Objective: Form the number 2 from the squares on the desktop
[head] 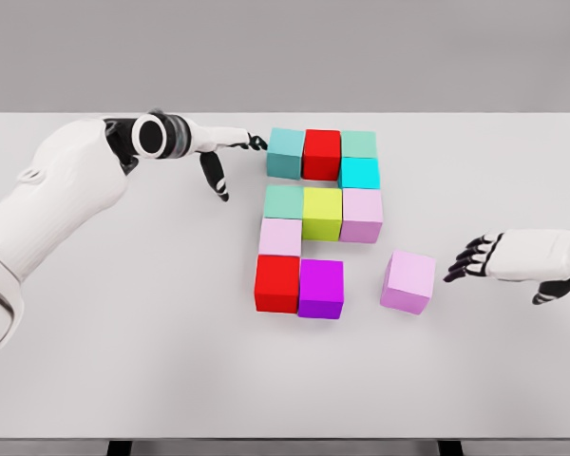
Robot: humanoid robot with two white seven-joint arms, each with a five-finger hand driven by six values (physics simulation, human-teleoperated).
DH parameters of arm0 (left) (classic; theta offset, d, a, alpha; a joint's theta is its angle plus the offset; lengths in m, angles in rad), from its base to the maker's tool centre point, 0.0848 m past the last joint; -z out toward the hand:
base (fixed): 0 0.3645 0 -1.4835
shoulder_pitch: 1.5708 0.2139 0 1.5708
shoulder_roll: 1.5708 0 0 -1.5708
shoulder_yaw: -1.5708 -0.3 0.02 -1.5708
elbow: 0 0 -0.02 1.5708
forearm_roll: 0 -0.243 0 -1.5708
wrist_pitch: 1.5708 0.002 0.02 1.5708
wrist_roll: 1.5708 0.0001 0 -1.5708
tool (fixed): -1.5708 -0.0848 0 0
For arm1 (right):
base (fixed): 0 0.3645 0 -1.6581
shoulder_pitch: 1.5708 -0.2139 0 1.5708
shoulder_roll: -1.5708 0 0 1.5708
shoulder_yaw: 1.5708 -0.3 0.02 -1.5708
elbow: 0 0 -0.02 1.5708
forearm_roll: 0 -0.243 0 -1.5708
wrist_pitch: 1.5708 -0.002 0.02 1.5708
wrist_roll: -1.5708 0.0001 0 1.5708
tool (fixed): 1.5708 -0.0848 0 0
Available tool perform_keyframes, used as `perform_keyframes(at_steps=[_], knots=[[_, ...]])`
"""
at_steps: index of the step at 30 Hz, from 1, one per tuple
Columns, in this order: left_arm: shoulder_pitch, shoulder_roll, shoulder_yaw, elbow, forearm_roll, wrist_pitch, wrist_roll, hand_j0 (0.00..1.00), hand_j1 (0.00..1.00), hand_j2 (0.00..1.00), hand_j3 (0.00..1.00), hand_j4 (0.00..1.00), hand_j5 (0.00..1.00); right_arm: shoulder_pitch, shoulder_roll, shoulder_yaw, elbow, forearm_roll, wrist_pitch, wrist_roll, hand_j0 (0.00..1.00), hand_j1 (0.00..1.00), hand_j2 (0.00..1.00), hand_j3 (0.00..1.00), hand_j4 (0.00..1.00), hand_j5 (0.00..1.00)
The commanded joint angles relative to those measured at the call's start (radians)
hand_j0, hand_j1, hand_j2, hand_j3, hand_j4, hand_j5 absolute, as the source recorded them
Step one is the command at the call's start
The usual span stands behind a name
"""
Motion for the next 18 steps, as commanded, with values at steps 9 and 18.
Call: perform_keyframes(at_steps=[9, 18], knots=[[0.0, -0.006, 0.001, 0.0, 0.001, 0.0, 0.0, 1.0, 1.0, 1.0, 1.0, 1.0, 1.0, 0.0, 0.018, 0.002, -0.088, -0.001, 0.002, 0.0, 1.0, 1.0, 1.0, 1.0, 1.0, 1.0], [-0.002, 0.003, 0.004, 0.012, 0.01, 0.003, 0.003, 1.0, 1.0, 1.0, 1.0, 1.0, 1.0, -0.012, 0.02, -0.009, -0.013, -0.003, 0.002, 0.0, 1.0, 1.0, 1.0, 1.0, 1.0, 1.0]])
